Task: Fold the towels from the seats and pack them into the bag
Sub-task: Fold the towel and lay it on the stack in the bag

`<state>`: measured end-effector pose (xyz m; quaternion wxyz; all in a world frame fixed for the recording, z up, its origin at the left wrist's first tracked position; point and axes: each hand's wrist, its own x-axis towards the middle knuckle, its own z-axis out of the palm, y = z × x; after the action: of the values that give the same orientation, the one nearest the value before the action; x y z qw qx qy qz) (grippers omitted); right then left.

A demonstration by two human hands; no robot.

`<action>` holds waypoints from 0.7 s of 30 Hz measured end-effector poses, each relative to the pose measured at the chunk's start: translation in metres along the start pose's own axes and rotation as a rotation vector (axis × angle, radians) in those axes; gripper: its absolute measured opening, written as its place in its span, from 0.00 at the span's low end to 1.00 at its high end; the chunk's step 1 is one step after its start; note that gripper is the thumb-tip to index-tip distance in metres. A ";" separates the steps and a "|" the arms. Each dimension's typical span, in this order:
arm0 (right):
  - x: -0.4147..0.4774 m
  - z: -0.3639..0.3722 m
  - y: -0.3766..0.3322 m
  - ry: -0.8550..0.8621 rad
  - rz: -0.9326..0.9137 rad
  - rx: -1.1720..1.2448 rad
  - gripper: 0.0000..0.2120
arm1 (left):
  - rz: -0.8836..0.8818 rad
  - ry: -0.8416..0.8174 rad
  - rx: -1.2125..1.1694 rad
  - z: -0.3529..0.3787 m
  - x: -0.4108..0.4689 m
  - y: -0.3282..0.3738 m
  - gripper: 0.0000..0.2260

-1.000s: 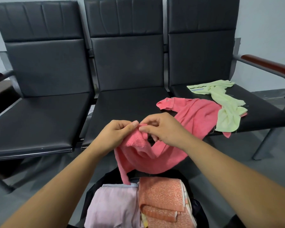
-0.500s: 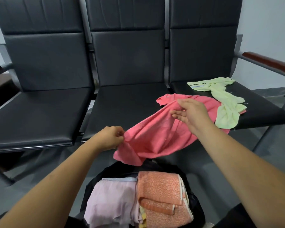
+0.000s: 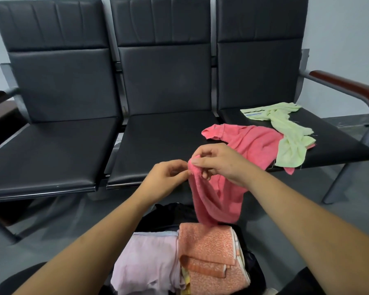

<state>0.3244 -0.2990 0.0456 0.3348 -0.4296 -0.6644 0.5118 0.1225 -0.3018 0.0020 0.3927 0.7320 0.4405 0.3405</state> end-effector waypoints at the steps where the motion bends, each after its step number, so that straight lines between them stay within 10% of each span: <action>1: 0.000 -0.001 0.001 0.009 -0.002 0.007 0.03 | 0.007 0.007 0.030 0.000 -0.001 0.000 0.06; 10: 0.001 -0.006 0.001 0.018 -0.001 0.141 0.05 | -0.024 -0.045 -0.025 0.011 0.001 -0.007 0.12; 21: 0.006 -0.058 0.014 0.571 0.102 0.367 0.04 | -0.343 -0.175 0.325 -0.020 0.006 -0.059 0.12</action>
<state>0.3762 -0.2696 0.0470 0.5530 -0.5206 -0.4186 0.4980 0.0859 -0.2735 -0.0396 0.3586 0.7268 0.5714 0.1291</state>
